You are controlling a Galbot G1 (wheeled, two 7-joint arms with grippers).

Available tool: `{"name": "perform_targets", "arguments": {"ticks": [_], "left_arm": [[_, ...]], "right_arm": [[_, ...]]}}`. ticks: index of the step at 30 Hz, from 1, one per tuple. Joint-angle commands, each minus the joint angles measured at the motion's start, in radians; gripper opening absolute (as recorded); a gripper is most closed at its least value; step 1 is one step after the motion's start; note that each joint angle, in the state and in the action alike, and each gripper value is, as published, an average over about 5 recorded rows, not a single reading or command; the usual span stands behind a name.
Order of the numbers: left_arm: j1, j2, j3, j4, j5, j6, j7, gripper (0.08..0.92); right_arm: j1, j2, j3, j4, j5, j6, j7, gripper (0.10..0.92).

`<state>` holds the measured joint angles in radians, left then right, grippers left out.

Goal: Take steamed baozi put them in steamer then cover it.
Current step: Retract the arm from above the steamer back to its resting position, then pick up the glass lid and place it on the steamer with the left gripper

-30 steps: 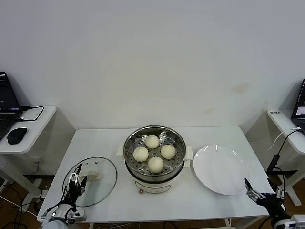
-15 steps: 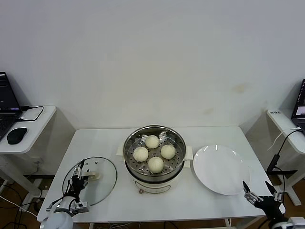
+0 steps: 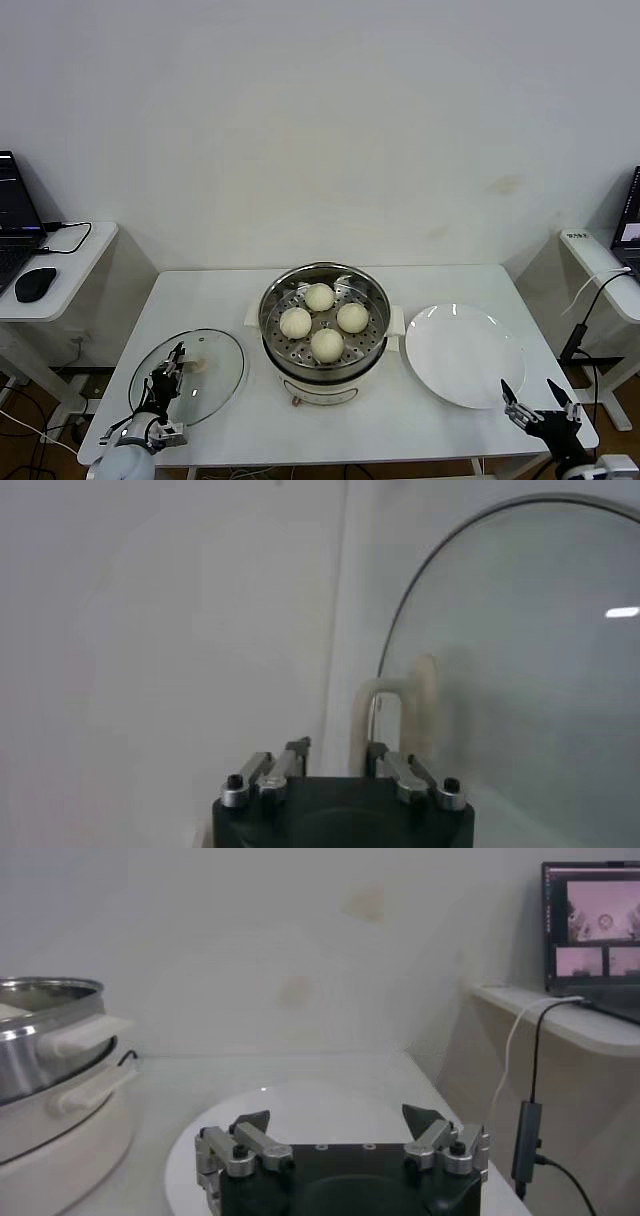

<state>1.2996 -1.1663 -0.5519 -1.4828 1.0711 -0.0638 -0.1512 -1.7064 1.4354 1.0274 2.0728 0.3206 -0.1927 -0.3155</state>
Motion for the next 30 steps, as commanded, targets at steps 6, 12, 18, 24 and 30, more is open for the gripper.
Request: {"name": "perform_targets", "arguments": {"ticks": [6, 12, 18, 24, 30], "left_arm": [[0.098, 0.012, -0.106, -0.155, 0.041, -0.041, -0.108, 0.133], [0.203, 0.051, -0.203, -0.370, 0.034, 0.031, -0.024, 0.133], [0.258, 0.136, -0.271, -0.555, -0.070, 0.134, 0.109, 0.133], [0.270, 0.224, -0.193, -0.772, -0.219, 0.251, 0.179, 0.133], [0.188, 0.291, -0.031, -0.818, -0.239, 0.348, 0.186, 0.133]], "right_arm": [[-0.005, 0.003, -0.015, 0.024, 0.020, 0.040, 0.026, 0.823], [-0.026, -0.004, -0.016, 0.042, 0.013, 0.042, 0.022, 0.823], [-0.046, -0.014, -0.024, 0.048, -0.010, 0.067, 0.021, 0.823], [-0.054, -0.023, -0.046, 0.052, -0.029, 0.096, 0.039, 0.823], [-0.051, -0.017, -0.087, 0.049, -0.113, 0.117, 0.054, 0.823]]}}
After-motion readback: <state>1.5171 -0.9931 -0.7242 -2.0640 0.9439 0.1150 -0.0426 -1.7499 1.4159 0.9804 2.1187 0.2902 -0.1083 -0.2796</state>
